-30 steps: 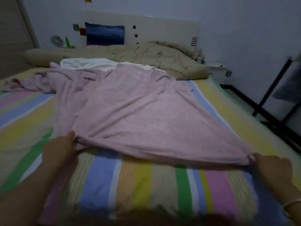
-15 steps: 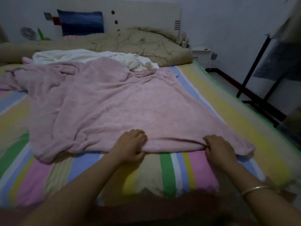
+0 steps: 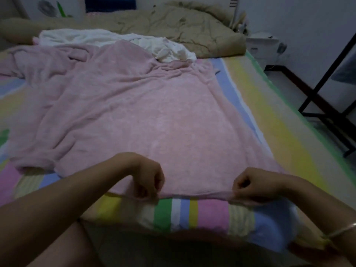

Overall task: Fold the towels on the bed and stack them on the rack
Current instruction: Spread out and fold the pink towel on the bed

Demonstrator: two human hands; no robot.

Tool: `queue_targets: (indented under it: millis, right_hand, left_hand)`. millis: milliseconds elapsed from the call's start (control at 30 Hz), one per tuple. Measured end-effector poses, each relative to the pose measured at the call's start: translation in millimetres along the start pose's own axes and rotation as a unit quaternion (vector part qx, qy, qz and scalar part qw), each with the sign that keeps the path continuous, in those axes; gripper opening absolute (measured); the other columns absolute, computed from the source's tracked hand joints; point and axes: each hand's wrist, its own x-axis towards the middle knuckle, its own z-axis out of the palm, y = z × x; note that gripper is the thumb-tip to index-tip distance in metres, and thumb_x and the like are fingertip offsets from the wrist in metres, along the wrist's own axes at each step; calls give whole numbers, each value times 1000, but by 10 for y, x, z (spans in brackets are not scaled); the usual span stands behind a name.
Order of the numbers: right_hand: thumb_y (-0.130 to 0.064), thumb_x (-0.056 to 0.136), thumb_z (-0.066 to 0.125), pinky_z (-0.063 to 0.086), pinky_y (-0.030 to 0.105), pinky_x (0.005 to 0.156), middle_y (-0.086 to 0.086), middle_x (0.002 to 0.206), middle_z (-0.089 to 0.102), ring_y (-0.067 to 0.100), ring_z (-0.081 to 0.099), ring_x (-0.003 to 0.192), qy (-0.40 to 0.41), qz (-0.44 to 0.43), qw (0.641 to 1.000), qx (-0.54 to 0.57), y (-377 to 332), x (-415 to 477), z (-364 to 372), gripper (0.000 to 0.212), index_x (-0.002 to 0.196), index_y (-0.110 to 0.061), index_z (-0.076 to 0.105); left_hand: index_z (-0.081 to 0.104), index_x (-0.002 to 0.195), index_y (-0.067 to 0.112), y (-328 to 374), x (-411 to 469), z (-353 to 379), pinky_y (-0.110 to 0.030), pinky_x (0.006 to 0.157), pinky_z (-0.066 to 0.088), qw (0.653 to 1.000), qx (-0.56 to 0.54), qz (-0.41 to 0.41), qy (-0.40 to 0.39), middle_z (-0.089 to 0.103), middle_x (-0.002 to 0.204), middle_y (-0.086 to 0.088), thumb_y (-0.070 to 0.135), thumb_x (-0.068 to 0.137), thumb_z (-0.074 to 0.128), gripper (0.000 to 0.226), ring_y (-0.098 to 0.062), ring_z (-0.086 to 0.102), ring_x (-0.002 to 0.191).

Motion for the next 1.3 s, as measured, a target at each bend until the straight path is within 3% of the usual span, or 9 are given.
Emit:
queue_targets:
  millis: [133, 300, 400, 467, 567, 700, 833, 1067, 1300]
  right_hand:
    - [-27, 95, 55, 51, 25, 49, 9, 75, 68, 17, 64, 55, -21, 50, 985, 165, 8, -139, -156, 28, 102, -3, 68]
    - [-30, 92, 58, 55, 27, 62, 4, 78, 65, 23, 63, 66, 456, 125, 875, 100, 603, 15, -748, 18, 88, -15, 69]
    - [-37, 90, 55, 55, 40, 80, 2, 87, 68, 30, 66, 84, 454, 233, 859, 50, 924, 162, -965, 21, 91, -19, 66]
    - [-29, 93, 54, 57, 32, 60, 6, 66, 68, 22, 67, 58, 427, 217, 860, 174, 872, 234, -992, 27, 83, -6, 67]
    - [-29, 97, 53, 31, 14, 36, 7, 54, 51, 14, 40, 31, 355, 187, 865, 301, 618, 309, -919, 35, 72, -5, 57]
    - [-43, 94, 55, 40, 19, 44, 18, 101, 62, 20, 54, 61, 334, 138, 875, 323, 416, 450, -882, 52, 119, 4, 53]
    - [-42, 87, 67, 46, 23, 52, 13, 97, 66, 22, 61, 66, 304, 106, 844, 428, 366, 421, -909, 48, 111, -1, 63]
    - [-33, 92, 57, 41, 27, 66, 8, 93, 56, 24, 55, 80, 530, 115, 800, 257, 1107, -19, -1182, 22, 100, -12, 55]
    - [-35, 90, 59, 39, 29, 70, 7, 90, 56, 26, 55, 84, 594, 170, 760, 200, 2051, -623, -1244, 22, 88, -16, 49]
  left_hand:
    - [69, 85, 17, 290, -86, -28, -24, 62, 56, 990, -101, -67, -76, 71, 77, 1, 35, 93, 61, 21, -15, 69, 71]
    - [65, 73, 12, 851, 306, -166, -22, 51, 54, 931, -170, 63, 317, 69, 69, -9, 22, 94, 59, 24, -24, 70, 65]
    - [65, 86, 8, 1442, 590, -208, -30, 52, 57, 882, -244, 157, 370, 72, 86, -12, 23, 91, 64, 16, -23, 72, 66]
    - [67, 86, 12, 1846, 735, -170, -32, 55, 58, 885, -234, 204, 348, 72, 88, -10, 27, 87, 70, 16, -24, 72, 70]
    - [69, 96, 16, 2240, 887, -36, -27, 71, 52, 920, -97, 234, 298, 71, 92, -1, 43, 79, 76, 33, -19, 67, 82]
    - [57, 110, 18, 2336, 1054, 139, -32, 76, 44, 898, 129, 248, 340, 60, 108, -4, 58, 67, 79, 62, -25, 58, 93]
    - [61, 98, 17, 2376, 1165, 175, -33, 71, 44, 866, 134, 326, 355, 64, 94, -5, 39, 78, 71, 31, -26, 57, 80]
    - [68, 83, 10, 3066, 1366, 125, -31, 65, 48, 852, -120, 407, 305, 64, 71, -2, 49, 79, 57, 41, -8, 53, 64]
    - [69, 92, 5, 3979, 1662, 309, -32, 75, 46, 859, -76, 444, 243, 70, 90, -13, 24, 91, 65, 19, -20, 60, 78]
